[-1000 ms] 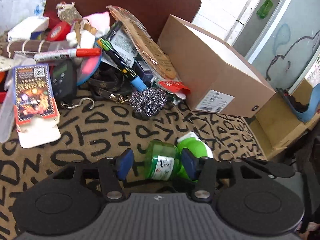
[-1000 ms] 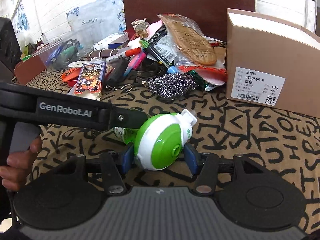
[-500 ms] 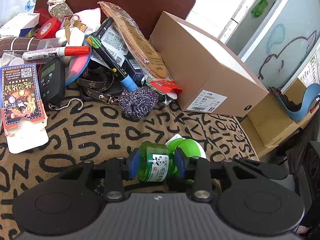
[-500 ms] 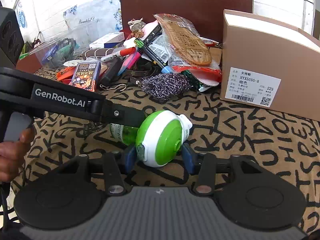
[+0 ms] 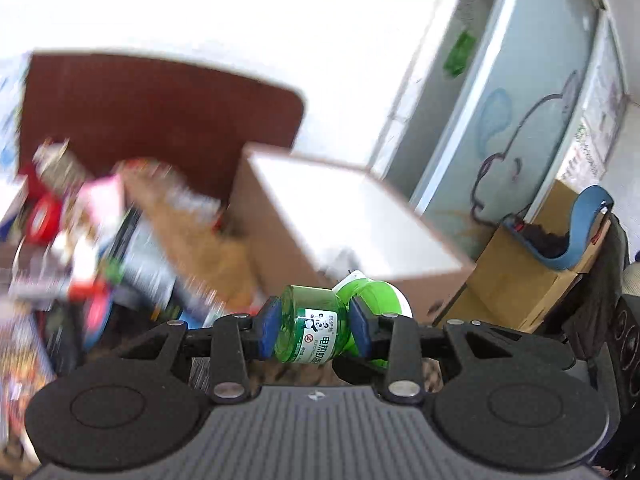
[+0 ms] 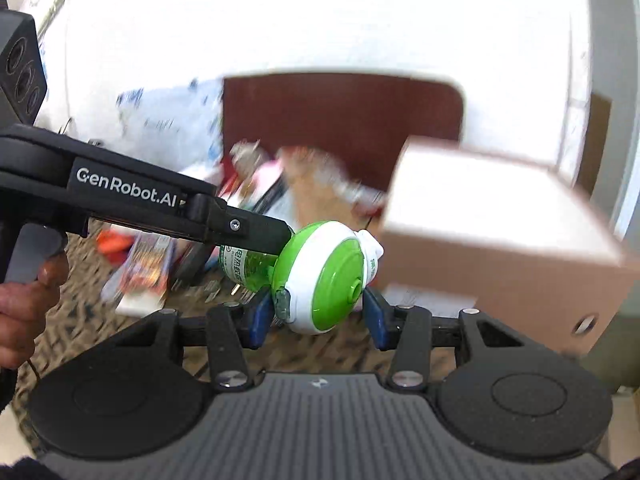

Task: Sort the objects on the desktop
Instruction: 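Carry green bottle and round toy with both grippers over the white box, then open left gripper releasing bottle while right gripper releases round toy into box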

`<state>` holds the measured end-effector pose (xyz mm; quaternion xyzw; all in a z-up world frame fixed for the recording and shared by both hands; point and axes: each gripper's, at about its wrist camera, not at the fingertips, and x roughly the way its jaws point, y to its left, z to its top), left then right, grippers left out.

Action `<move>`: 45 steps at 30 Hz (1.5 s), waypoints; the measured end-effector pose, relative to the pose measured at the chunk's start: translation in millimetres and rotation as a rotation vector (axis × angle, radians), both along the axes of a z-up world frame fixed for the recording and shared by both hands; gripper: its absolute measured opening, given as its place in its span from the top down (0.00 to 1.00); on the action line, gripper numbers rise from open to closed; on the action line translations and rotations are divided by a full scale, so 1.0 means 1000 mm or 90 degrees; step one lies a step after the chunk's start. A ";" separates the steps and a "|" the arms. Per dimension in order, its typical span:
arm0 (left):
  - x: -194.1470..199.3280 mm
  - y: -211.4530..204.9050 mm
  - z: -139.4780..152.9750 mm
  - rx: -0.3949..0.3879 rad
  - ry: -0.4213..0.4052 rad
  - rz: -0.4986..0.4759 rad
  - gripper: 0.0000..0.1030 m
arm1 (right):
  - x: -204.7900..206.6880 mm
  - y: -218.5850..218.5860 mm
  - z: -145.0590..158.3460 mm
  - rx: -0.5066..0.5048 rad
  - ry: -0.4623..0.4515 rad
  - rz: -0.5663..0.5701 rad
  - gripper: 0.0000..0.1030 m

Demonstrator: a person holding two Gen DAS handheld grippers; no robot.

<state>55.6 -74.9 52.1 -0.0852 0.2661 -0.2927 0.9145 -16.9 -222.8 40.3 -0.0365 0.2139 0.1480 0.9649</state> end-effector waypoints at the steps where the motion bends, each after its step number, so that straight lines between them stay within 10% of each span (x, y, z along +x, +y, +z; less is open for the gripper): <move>1: 0.008 -0.007 0.006 -0.004 -0.005 -0.003 0.62 | 0.006 -0.006 0.006 -0.004 -0.010 -0.007 0.55; 22: 0.187 -0.110 -0.005 -0.012 0.110 -0.002 0.63 | 0.201 -0.108 0.010 -0.079 0.091 -0.039 0.55; 41: 0.246 -0.151 -0.036 0.043 0.161 0.027 0.65 | 0.282 -0.117 -0.009 -0.171 0.221 -0.018 0.56; 45: 0.242 -0.153 -0.036 0.034 0.163 -0.022 0.24 | 0.283 -0.117 -0.012 -0.150 0.253 0.003 0.42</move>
